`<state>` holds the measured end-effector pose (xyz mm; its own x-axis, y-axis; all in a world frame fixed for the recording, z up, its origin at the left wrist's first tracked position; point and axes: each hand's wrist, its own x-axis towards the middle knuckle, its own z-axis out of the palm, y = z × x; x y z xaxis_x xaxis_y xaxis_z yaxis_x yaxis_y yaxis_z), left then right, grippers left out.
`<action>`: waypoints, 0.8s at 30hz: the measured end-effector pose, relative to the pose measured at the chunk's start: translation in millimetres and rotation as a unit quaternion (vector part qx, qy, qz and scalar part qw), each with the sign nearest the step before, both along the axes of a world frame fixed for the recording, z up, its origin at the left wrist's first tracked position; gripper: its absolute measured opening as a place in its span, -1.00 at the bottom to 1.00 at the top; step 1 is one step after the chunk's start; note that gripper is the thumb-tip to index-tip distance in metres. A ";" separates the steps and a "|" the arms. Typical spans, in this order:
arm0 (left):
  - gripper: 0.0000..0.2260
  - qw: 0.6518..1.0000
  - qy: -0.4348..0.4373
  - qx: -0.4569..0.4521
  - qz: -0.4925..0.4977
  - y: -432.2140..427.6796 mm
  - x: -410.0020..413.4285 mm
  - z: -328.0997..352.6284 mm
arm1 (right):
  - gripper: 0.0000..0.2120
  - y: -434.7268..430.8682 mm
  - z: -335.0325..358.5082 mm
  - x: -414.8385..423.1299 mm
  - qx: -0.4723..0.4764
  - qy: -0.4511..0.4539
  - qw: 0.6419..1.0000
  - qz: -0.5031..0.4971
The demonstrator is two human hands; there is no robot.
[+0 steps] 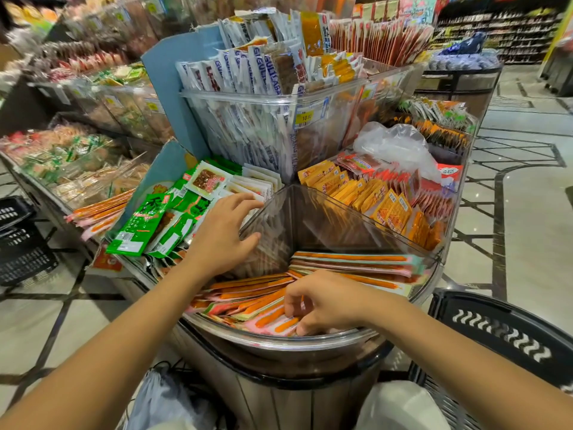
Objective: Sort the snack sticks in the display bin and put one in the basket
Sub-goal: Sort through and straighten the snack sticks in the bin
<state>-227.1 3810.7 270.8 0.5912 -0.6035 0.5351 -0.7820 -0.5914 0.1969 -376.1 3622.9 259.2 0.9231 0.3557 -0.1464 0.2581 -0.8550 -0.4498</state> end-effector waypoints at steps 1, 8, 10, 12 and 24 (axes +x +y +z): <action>-0.53 1.000 0.001 0.000 0.000 0.2 0.1 -0.2 | -0.78 0.0 0.1 0.0 0.008 -0.001 1.000 0.000; -0.54 1.000 0.004 -0.001 0.003 0.8 -0.1 -0.8 | -0.84 1.1 1.2 -0.9 0.051 0.004 0.999 0.013; -0.54 1.000 0.004 0.000 0.004 0.6 -0.1 -1.1 | -0.85 1.0 2.3 -1.8 0.052 0.011 0.999 0.012; -0.54 1.000 0.004 0.001 0.005 0.3 -0.2 -1.3 | -0.84 0.9 2.0 -2.3 0.052 0.020 0.998 0.012; -0.54 1.000 -0.005 0.010 0.012 0.4 -2.4 1.4 | -0.85 -9.2 22.3 -0.8 0.263 -0.109 0.955 -0.087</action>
